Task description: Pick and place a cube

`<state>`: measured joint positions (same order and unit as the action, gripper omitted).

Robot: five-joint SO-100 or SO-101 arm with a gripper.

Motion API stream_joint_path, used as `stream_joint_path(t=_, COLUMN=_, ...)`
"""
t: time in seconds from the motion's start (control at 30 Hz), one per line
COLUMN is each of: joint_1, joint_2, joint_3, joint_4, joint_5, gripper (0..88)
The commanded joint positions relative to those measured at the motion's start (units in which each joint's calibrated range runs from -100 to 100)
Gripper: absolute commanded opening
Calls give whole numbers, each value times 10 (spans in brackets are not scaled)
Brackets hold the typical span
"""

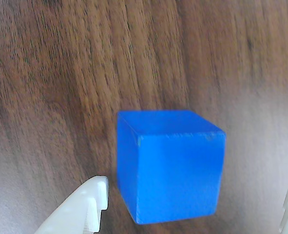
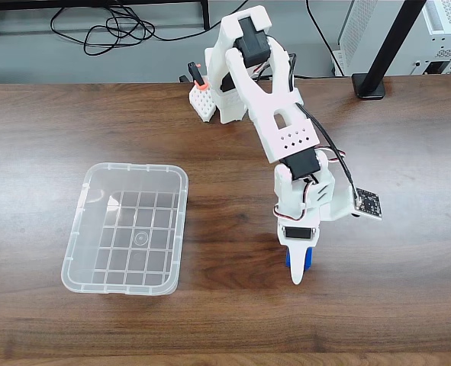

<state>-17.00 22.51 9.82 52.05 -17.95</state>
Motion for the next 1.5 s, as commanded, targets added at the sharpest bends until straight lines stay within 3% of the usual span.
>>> stream_joint_path(t=0.0, joint_1=-3, joint_2=18, joint_3=-101, joint_4=52, joint_5=-6, gripper=358)
stream_joint_path(t=0.13, joint_1=3, joint_2=35, joint_3=-126, joint_4=71, joint_5=-6, gripper=353)
stream_joint_path(t=0.4, joint_1=-3, joint_2=41, joint_3=-142, joint_4=66, joint_5=-1, gripper=212)
stream_joint_path(t=1.0, joint_1=6, joint_2=32, joint_3=-143, joint_4=69, joint_5=1, gripper=89)
stream_joint_path(t=1.2, joint_1=30, joint_2=2, joint_3=-223, joint_4=123, joint_5=22, gripper=88)
stream_joint_path(t=1.47, joint_1=123, joint_2=-129, joint_3=-334, joint_4=249, joint_5=71, gripper=88)
